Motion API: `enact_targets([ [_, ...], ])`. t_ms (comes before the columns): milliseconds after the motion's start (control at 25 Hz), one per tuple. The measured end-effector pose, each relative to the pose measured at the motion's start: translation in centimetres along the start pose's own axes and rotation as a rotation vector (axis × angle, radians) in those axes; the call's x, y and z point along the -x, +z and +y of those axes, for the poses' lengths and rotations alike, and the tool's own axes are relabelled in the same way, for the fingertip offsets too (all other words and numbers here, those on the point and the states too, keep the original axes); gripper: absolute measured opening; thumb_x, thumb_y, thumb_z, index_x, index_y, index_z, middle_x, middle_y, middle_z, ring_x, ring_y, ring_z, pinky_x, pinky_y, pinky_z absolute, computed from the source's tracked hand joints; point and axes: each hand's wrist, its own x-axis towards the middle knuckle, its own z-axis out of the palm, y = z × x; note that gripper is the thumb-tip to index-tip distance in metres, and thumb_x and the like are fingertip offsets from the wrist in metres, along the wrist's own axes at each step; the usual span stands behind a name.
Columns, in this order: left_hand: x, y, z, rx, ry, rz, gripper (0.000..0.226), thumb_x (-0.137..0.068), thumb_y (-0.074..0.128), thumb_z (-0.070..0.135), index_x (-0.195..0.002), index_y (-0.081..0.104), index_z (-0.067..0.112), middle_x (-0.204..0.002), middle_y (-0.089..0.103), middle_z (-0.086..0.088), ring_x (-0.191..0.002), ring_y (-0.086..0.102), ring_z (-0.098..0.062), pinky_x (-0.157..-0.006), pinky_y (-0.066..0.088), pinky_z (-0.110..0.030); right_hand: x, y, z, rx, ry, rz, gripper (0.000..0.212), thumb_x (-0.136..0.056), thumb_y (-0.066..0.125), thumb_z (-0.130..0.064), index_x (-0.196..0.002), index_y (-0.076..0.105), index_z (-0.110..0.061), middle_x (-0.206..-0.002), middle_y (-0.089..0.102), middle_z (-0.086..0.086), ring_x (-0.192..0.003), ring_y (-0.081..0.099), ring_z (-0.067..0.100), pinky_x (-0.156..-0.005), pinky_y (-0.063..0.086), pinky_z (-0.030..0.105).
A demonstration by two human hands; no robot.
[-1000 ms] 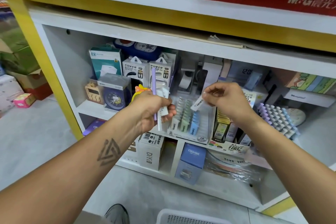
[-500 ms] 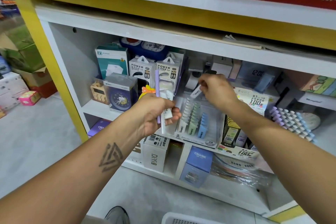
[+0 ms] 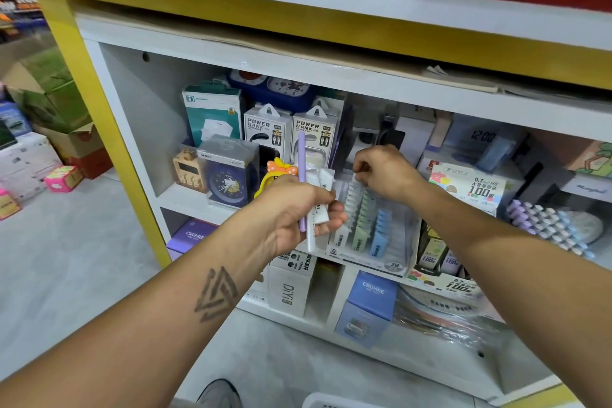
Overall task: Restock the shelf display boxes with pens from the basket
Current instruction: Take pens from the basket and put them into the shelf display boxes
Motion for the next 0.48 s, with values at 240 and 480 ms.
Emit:
enact_targets([
  [240,0.1,-0.1,0.0,-0.003,0.001,-0.013,0.031,-0.093,0.058,-0.005,-0.123,0.056,-0.009,-0.09,0.069,-0.024,-0.067,0.072,-0.027,-0.055,0.06,-0.032,-0.2,-0.1,0.3,-0.037,-0.025,-0.025,0.005,-0.091,0.07,-0.01,-0.089,0.07,-0.014,-0.089,0.065,0.0,-0.081,0.064,0.017,-0.072,0.048,0.026],
  [480,0.1,-0.3,0.1,-0.005,0.001,-0.002,0.03,-0.093,0.057,-0.006,-0.122,0.056,-0.01,-0.091,0.069,-0.025,-0.067,0.071,-0.028,-0.056,0.061,-0.033,-0.6,0.0,0.9,-0.041,0.038,-0.019,0.008,-0.091,0.07,-0.011,-0.089,0.07,-0.018,-0.089,0.066,-0.002,-0.082,0.064,0.015,-0.074,0.05,0.025],
])
